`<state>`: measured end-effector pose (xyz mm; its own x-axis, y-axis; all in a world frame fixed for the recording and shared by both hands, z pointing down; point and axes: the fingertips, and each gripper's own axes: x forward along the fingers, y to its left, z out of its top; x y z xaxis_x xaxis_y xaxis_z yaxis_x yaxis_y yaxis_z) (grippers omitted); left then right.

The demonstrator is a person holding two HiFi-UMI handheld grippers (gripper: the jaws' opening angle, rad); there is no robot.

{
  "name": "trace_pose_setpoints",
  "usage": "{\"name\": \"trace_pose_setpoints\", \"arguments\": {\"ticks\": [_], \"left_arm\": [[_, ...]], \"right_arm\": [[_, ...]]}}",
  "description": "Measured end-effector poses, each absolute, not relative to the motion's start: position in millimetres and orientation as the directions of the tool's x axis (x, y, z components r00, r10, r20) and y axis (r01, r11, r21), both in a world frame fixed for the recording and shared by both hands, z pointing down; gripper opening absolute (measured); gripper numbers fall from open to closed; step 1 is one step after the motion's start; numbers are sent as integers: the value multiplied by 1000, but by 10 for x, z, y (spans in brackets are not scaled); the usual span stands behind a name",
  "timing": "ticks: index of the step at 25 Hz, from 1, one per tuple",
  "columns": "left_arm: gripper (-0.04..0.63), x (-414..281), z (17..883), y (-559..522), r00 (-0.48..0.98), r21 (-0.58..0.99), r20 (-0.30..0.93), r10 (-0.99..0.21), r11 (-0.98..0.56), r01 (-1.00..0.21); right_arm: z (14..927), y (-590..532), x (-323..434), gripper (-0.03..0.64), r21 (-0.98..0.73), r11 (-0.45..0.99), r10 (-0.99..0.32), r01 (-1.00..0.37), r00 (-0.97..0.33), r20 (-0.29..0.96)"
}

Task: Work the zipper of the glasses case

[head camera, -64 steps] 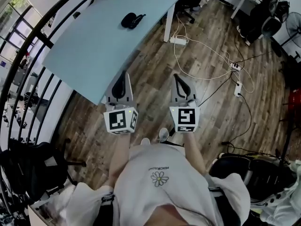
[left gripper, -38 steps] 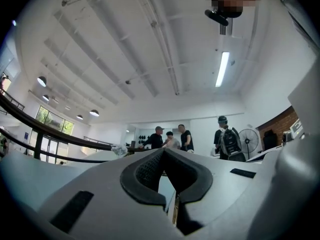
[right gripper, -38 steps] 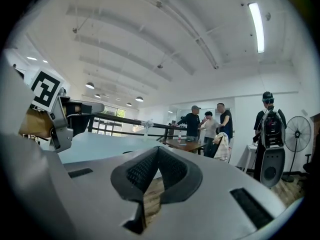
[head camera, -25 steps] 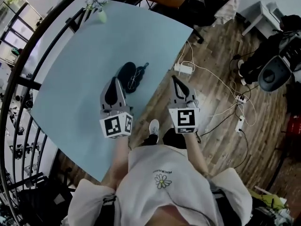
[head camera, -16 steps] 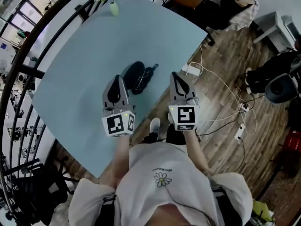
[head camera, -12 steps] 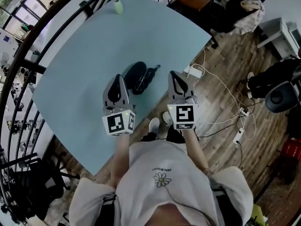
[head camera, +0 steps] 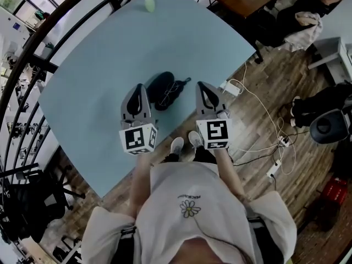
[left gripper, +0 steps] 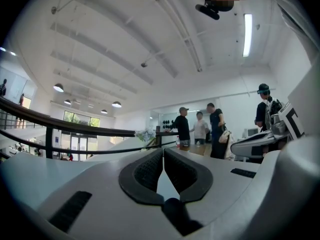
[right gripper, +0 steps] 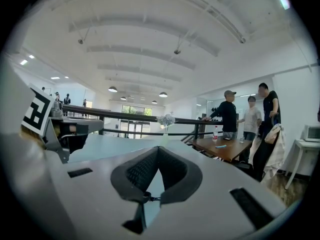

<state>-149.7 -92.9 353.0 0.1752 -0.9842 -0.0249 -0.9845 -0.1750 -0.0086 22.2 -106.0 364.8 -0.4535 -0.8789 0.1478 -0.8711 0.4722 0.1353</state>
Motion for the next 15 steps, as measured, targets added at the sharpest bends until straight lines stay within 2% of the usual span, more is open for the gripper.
{"name": "trace_pose_setpoints", "arguments": {"ticks": [3, 5, 8, 11, 15], "left_arm": [[26, -1462, 3672, -1070, 241, -21, 30, -970, -242, -970], [121, -1430, 3833, -1216, 316, 1, 81, -945, -317, -948], [200, -1410, 4278, -1463, 435, 80, 227, -871, -428, -900], [225, -1431, 4808, -1585, 516, 165, 394, -760, -494, -854], [225, -1461, 5180, -1612, 569, 243, 501, -652, -525, -816]], "right_arm": [[3753, -1073, 169, 8, 103, 506, -857, -856, -486, 174], [3887, -1093, 96, 8, 85, 540, -832, -838, -515, 206], [4188, -1141, -82, 8, 43, 596, -780, -802, -565, 269], [4534, -1146, -291, 8, 23, 648, -719, -761, -602, 348], [4883, -1139, -491, 8, 19, 692, -655, -721, -618, 435]]}}
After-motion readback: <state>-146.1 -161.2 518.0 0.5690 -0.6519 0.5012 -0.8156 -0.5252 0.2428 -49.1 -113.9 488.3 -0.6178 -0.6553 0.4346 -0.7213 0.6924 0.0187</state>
